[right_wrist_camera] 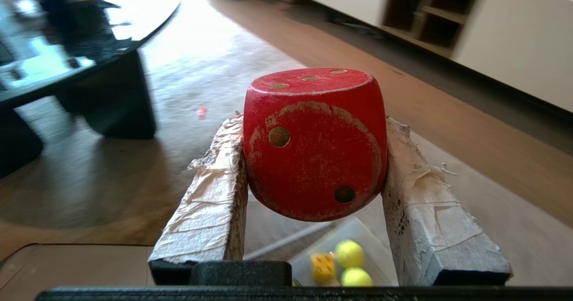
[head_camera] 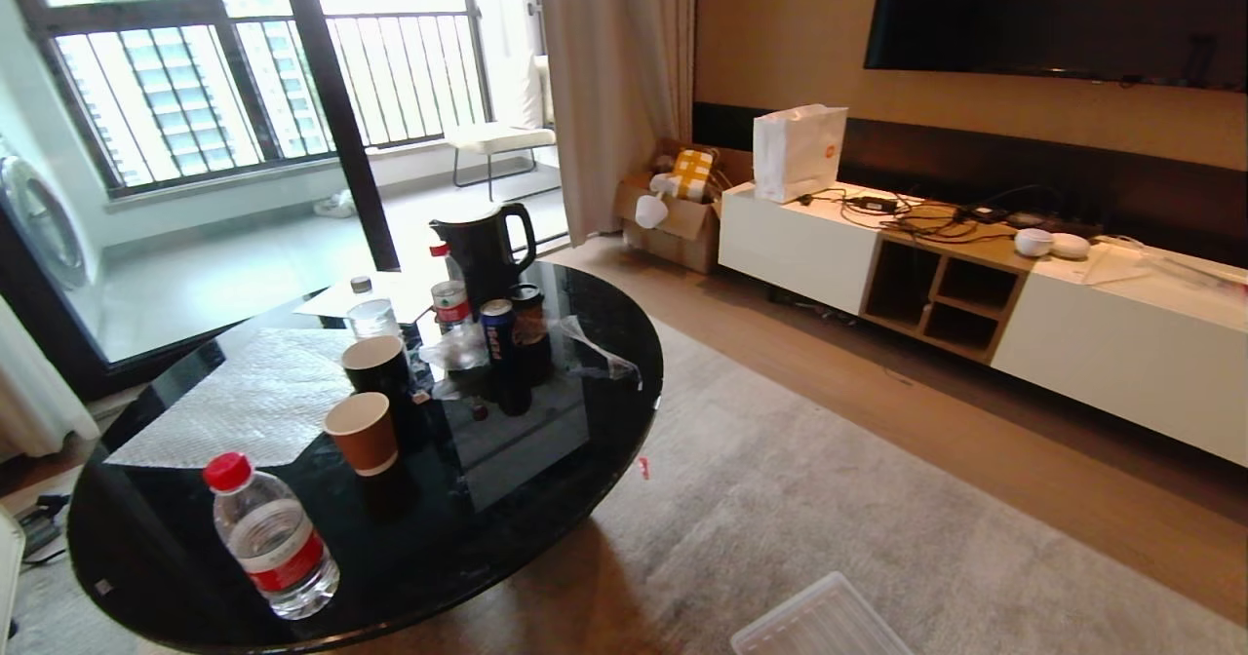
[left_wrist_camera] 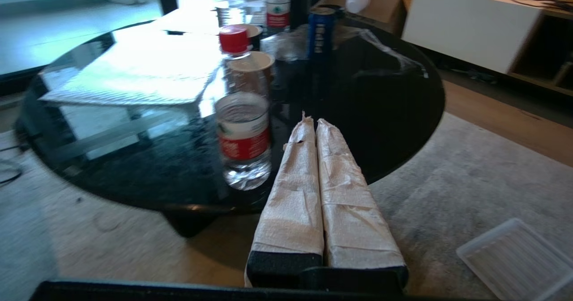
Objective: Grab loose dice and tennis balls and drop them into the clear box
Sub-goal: Put the toys in the box
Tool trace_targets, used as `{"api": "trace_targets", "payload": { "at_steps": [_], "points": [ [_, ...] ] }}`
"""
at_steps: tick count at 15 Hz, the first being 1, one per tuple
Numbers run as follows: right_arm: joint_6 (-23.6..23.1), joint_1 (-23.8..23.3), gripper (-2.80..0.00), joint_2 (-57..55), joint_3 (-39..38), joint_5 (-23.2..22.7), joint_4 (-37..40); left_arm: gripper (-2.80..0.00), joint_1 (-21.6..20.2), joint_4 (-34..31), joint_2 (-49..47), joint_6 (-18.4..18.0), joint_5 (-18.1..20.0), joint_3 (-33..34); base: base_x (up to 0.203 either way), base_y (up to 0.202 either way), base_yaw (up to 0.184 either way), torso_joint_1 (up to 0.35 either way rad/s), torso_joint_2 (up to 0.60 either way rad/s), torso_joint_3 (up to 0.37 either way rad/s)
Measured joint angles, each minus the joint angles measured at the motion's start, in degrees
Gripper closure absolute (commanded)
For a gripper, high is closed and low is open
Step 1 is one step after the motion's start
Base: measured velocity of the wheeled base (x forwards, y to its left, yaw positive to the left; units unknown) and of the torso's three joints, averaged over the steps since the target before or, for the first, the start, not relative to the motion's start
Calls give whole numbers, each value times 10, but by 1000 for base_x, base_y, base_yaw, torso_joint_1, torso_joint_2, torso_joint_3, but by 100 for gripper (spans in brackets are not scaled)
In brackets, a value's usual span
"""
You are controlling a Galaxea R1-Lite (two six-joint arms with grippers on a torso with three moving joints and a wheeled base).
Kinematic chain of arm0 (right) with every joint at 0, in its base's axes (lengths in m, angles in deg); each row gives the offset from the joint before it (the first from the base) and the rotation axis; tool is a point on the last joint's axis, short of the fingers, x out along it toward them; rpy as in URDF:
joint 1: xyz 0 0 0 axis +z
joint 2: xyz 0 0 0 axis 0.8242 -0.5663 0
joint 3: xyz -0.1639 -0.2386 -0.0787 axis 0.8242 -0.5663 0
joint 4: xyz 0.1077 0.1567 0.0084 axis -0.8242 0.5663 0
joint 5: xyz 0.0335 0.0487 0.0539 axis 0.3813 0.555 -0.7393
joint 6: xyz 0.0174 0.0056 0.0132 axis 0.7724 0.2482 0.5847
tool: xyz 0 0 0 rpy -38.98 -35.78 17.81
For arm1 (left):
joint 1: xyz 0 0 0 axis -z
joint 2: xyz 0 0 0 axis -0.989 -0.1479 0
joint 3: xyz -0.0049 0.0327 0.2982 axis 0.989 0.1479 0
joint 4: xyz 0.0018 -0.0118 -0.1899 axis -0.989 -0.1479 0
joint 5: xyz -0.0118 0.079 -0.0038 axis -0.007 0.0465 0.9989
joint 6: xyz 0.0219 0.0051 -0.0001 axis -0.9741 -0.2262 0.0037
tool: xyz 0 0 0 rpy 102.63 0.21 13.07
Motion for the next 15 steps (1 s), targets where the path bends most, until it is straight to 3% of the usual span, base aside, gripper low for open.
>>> {"api": "trace_targets", "payload": {
  "at_steps": [15],
  "points": [
    [-1, 0, 0, 0, 0, 0, 0, 0, 0, 0, 0, 0, 0, 0, 1, 10, -158, 3, 1, 3]
  ]
}}
